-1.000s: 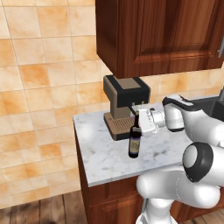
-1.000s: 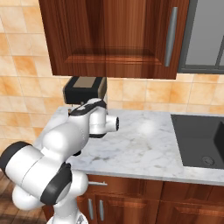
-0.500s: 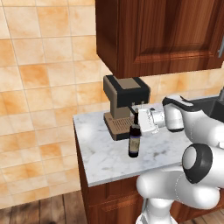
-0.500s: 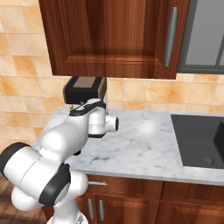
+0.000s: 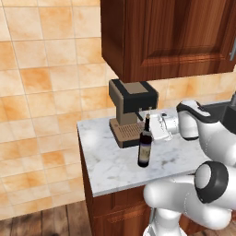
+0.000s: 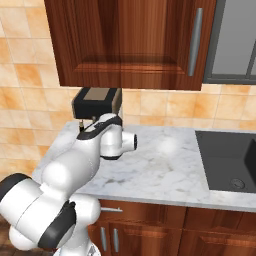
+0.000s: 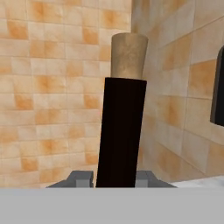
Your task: Place the drinks on the dining counter in a tight cluster.
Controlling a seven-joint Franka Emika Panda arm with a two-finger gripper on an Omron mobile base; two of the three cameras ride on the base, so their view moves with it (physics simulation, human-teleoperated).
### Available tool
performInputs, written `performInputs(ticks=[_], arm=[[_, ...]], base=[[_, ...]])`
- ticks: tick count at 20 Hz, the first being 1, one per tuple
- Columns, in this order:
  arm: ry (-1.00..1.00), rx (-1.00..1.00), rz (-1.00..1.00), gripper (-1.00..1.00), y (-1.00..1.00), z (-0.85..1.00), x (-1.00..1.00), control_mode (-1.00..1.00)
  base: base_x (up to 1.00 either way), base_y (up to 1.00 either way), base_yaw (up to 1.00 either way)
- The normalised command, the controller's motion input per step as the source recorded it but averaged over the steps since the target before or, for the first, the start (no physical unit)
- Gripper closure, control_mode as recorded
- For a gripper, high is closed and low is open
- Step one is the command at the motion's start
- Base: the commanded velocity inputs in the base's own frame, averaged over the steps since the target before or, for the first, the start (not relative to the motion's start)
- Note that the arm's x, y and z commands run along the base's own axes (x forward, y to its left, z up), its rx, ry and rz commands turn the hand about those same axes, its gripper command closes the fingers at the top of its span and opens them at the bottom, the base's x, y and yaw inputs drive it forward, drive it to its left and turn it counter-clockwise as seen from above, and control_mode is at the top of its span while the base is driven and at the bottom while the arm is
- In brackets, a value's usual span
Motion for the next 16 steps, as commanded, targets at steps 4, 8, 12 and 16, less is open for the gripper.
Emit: performInputs(ticks=[4, 8, 12, 16], arm=[[0.0, 0.0, 0.0, 1.0, -0.03, 0.27, -0.4, -1.0], [0.0, 0.0, -0.08, 1.0, 0.0, 0.24, -0.48, -1.0], [-0.08, 0.0, -0.01, 1.0, 0.0, 0.18, -0.33, -1.0], [-0.12, 0.0, 0.0, 1.0, 0.0, 0.12, -0.13, -1.0]], base=[[0.0, 0.0, 0.0], [0.0, 0.0, 0.0], [0.0, 0.0, 0.0], [0.0, 0.0, 0.0]])
